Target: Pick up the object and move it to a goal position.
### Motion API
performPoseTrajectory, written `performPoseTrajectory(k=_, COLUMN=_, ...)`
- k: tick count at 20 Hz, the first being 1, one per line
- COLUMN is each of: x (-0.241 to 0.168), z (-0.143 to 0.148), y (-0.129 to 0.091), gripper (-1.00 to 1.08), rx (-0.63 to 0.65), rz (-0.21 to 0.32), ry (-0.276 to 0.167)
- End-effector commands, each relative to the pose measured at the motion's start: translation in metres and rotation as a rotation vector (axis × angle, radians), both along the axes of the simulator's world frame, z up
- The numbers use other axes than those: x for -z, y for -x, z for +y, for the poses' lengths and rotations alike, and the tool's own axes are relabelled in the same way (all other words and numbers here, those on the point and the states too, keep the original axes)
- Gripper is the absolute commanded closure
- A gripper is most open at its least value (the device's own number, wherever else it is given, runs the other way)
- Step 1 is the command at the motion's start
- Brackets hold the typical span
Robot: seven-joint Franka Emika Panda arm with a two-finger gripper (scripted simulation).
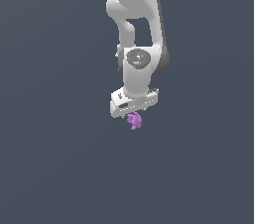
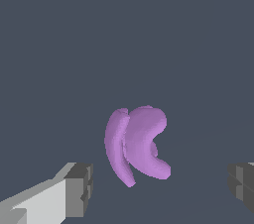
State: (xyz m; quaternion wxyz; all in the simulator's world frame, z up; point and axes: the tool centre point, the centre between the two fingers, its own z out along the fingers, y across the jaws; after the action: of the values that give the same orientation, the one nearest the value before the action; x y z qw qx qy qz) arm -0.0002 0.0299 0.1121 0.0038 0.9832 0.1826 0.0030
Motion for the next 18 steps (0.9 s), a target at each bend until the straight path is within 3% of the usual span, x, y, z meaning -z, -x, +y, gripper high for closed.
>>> performPoseTrajectory(k=1, x=0.008, z=0.006, y=0.002, gripper=-0.92, rx=-0.042, rz=0.003, ry=-0.003)
performPoseTrajectory(k=12, x=0.02, z=0.011, y=0.005, gripper=-0.92, rx=-0.082, rz=0.008, ry=-0.006)
performPoseTrajectory(k=18, x=0.047, z=0.012, y=0.006, gripper=-0.92, rx=-0.085, rz=0.008, ry=-0.006)
